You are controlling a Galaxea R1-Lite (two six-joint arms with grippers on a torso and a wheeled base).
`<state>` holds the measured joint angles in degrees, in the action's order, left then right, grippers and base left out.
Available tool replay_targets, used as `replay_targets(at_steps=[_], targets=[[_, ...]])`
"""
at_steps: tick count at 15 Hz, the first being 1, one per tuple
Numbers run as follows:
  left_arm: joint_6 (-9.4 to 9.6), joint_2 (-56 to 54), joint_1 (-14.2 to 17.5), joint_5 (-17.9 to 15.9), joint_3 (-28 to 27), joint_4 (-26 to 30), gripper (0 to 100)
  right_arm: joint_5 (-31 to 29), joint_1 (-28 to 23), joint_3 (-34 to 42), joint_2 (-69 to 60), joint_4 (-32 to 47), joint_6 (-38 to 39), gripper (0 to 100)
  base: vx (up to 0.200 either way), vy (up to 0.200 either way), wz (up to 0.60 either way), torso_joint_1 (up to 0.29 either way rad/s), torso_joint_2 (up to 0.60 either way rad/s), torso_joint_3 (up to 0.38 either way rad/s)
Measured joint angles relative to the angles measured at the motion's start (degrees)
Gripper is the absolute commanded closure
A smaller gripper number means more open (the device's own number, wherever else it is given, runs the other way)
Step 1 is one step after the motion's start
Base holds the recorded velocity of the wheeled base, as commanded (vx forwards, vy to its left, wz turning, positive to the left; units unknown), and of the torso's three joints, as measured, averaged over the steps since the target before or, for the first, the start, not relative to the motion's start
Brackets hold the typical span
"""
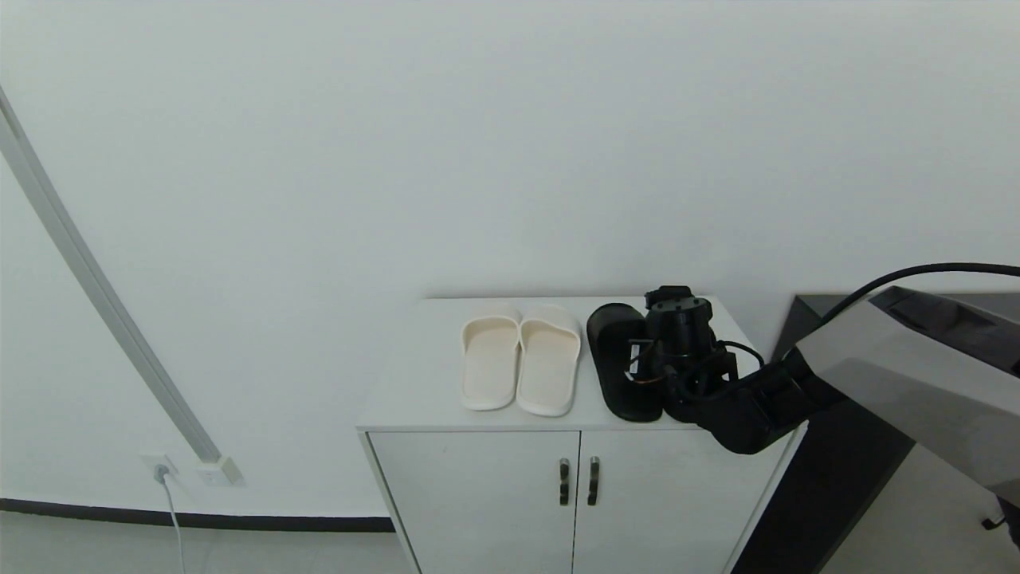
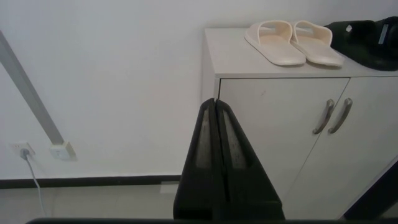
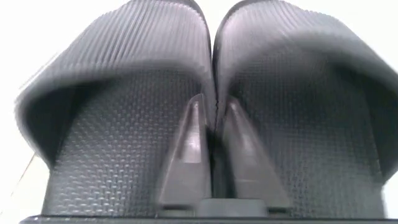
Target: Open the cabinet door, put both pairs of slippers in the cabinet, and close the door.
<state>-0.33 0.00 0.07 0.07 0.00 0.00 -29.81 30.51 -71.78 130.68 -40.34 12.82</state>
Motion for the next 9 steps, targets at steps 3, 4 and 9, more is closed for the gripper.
replay_targets(at_steps=[3, 4, 9], targets=[[0.01, 0.0, 0.0, 0.0, 0.0, 0.0, 100, -0.02, 0.02, 0.04, 0.07, -0.2, 0.0, 100, 0.0, 0.0, 0.0, 0.0, 0.0, 0.0], [0.01, 0.0, 0.0, 0.0, 0.0, 0.0, 100, -0.07, 0.05, 0.06, 0.02, -0.22, 0.0, 100, 0.0, 0.0, 0.0, 0.0, 0.0, 0.0], [0.01, 0.0, 0.0, 0.0, 0.0, 0.0, 100, 0.06, 0.83, 2.13, -3.8, -0.71, -0.35, 100, 0.0, 0.0, 0.0, 0.0, 0.0, 0.0]])
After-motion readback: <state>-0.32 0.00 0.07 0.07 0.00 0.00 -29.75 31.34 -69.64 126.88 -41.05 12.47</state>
